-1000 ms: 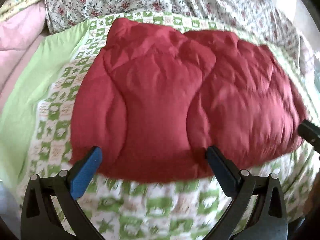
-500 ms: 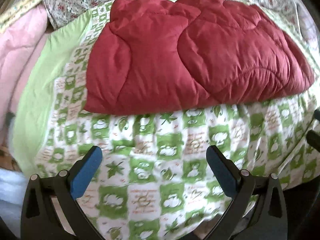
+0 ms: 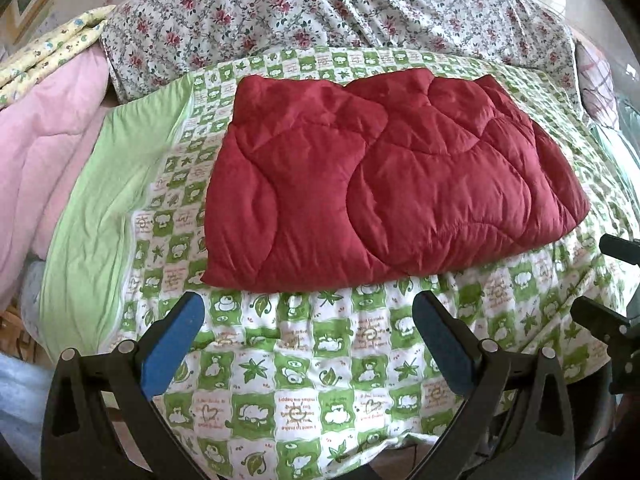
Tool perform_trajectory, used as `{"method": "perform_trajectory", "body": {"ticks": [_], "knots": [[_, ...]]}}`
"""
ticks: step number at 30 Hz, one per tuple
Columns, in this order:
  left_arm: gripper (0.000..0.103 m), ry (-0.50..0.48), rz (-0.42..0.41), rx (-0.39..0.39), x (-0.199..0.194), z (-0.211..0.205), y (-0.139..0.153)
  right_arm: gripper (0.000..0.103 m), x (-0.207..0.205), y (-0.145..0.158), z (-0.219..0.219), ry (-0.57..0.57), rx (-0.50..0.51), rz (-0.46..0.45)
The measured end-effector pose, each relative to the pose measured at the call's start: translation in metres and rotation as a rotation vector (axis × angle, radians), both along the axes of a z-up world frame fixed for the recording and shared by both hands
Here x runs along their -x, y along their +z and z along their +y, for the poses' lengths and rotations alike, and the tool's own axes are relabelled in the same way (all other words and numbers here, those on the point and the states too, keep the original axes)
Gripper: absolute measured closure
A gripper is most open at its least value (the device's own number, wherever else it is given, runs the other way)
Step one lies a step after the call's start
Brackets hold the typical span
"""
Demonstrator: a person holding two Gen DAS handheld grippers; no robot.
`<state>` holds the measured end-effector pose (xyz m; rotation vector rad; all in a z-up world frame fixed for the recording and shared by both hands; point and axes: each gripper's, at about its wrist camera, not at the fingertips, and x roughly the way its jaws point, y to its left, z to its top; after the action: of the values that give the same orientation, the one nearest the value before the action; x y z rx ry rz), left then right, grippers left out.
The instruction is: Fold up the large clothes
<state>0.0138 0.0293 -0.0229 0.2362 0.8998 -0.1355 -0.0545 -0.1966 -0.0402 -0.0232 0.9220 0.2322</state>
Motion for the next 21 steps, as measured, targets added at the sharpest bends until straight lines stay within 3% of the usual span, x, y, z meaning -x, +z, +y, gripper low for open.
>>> {"method": "perform_trajectory", "body": {"ticks": [7, 21], "knots": [[0.000, 0.008, 0.032, -0.012, -0.015, -0.003, -0.011, 0.003, -0.020, -0.013, -0.007, -0.029, -0.023, 0.043], [0.000, -0.009, 0.055, -0.005, -0.036, -0.013, -0.013, 0.003, -0.051, -0.004, -0.011, -0.043, -0.021, 0.029]]}}
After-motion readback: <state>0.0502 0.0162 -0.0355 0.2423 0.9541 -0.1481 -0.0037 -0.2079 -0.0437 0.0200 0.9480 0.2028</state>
